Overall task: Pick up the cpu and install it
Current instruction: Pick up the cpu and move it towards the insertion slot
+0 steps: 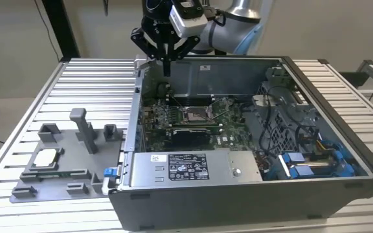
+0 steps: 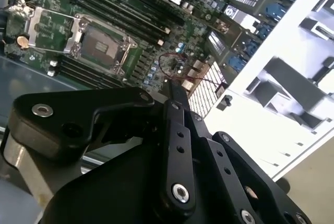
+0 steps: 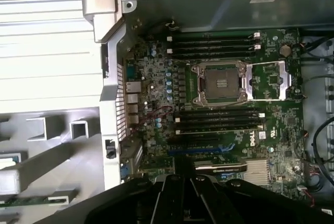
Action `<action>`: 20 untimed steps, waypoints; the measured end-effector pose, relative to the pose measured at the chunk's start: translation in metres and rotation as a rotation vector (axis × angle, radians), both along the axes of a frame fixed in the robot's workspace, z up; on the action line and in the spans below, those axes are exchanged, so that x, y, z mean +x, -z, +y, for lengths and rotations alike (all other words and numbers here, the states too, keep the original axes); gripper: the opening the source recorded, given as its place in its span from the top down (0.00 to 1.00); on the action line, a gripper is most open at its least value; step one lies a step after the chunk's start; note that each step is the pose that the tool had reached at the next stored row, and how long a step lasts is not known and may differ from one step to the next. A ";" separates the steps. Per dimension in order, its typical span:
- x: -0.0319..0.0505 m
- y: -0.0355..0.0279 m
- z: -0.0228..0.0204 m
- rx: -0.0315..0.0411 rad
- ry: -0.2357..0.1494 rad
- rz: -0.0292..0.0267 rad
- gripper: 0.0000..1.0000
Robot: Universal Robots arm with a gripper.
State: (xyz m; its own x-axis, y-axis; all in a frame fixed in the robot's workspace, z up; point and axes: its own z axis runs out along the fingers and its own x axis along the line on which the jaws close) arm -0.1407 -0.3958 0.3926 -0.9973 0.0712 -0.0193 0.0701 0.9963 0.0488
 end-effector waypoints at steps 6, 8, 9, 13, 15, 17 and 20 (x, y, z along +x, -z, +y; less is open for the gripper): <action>-0.0142 0.0000 0.0003 0.0000 0.000 -0.0005 1.00; -0.0200 0.0000 0.0003 0.0000 0.000 -0.0012 1.00; -0.0231 0.0000 0.0003 0.0000 0.000 -0.0016 1.00; -0.0345 0.0000 0.0003 0.0000 0.000 -0.0033 1.00; -0.0400 0.0000 0.0003 0.0000 0.000 -0.0043 1.00; -0.0452 0.0000 0.0003 0.0000 0.000 -0.0052 1.00; -0.0529 0.0000 0.0003 0.0000 0.000 -0.0068 1.00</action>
State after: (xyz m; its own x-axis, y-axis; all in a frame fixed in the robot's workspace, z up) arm -0.1937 -0.3955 0.3926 -0.9972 0.0707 -0.0260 0.0694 0.9964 0.0493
